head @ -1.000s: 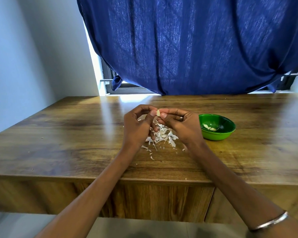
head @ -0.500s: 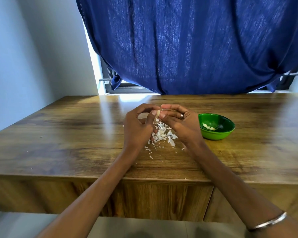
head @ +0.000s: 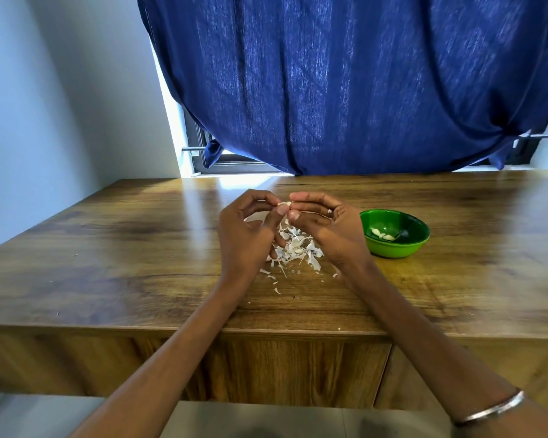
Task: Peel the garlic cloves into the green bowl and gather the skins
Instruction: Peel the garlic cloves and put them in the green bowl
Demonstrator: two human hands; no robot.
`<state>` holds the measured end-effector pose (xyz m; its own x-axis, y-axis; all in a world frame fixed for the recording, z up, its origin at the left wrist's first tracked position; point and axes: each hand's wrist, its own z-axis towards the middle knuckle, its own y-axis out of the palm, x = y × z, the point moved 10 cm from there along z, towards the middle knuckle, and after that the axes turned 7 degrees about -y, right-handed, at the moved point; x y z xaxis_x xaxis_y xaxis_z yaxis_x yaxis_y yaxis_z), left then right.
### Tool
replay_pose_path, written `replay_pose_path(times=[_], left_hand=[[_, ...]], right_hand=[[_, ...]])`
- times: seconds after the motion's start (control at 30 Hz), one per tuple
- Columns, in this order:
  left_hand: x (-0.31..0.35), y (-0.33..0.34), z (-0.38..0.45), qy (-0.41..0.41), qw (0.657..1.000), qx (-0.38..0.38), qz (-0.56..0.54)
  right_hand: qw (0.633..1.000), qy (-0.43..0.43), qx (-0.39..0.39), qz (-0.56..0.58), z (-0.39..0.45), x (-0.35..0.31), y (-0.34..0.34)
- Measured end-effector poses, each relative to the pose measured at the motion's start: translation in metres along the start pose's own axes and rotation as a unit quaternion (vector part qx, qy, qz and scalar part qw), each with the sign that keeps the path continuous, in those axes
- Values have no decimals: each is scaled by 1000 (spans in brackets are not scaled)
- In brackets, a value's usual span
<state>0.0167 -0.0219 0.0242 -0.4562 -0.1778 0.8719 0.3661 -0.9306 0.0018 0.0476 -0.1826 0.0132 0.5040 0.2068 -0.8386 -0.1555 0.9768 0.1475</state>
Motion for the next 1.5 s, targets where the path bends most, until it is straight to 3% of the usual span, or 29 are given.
replay_pose_path(times=[0.63, 0.83, 1.03, 1.5], left_hand=[[-1, 19, -1, 9, 995, -100, 21], [-6, 17, -2, -12, 995, -85, 59], [-3, 16, -2, 19, 992, -84, 93], [7, 18, 0, 116, 984, -49, 124]], right_hand=[[998, -29, -24, -44, -2, -5, 1], [994, -47, -33, -90, -3, -10, 2], [987, -72, -38, -138, -2, -9, 2], [997, -31, -35, -62, 1, 4, 5]])
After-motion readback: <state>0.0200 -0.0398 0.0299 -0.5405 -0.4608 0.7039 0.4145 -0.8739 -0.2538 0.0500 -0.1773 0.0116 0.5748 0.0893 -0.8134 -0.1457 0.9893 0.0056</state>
